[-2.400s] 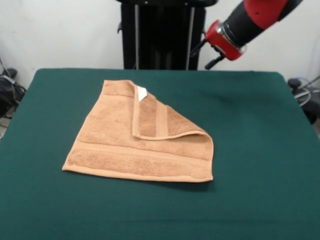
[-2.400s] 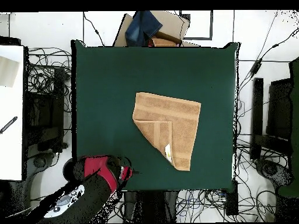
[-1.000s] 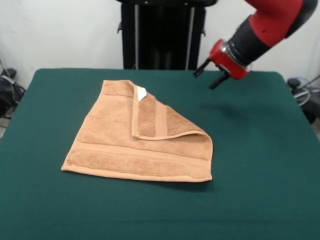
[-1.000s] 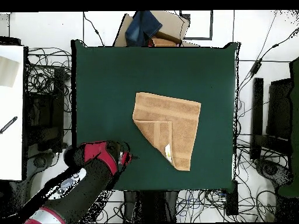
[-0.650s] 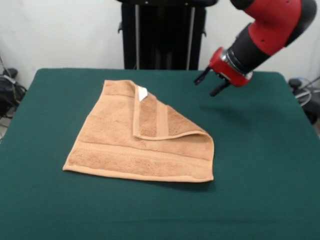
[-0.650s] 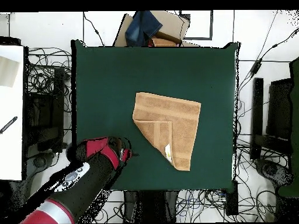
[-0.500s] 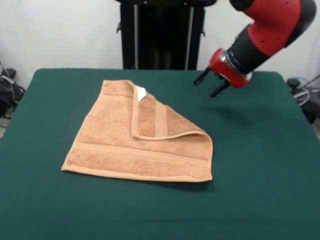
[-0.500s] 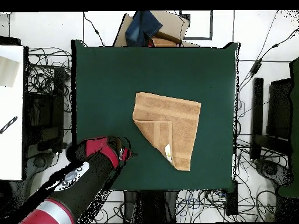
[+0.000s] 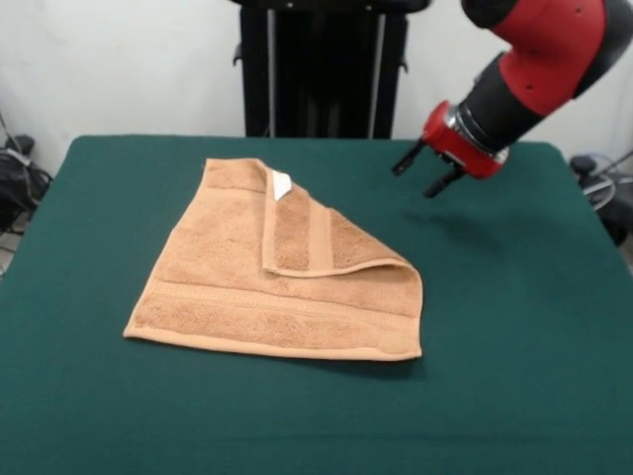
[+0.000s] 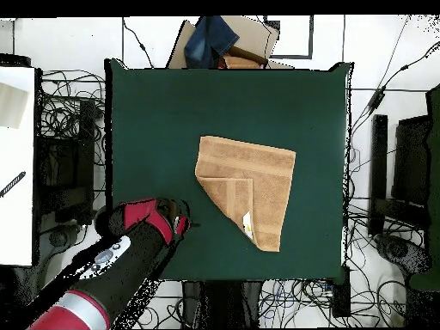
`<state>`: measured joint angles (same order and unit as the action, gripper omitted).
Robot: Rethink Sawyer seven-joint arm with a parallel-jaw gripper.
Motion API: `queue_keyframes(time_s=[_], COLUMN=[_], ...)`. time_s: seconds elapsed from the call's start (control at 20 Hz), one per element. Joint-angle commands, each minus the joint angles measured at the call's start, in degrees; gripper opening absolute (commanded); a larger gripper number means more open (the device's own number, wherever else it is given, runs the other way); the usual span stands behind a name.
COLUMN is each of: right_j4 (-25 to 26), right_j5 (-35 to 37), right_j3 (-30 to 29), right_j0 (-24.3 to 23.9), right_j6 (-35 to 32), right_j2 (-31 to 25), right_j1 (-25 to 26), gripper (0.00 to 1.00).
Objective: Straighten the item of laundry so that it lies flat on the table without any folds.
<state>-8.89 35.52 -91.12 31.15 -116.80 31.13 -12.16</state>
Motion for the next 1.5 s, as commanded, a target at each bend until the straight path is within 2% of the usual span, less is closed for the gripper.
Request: queue_keyframes(time_s=[0.05, 1.05, 1.5], right_j4=[0.9, 5.19, 7.34], right_j5=[6.05, 0.37, 2.18], right_j3=[3.83, 4.8, 5.93], right_j0=[-2.44, -7.21, -8.41], right_j6=[-3.23, -0.92, -0.53], right_j2=[-8.65, -10.71, -11.2], right_j1=[-0.13, 1.07, 0.53], gripper=[1.0, 1.0, 1.0])
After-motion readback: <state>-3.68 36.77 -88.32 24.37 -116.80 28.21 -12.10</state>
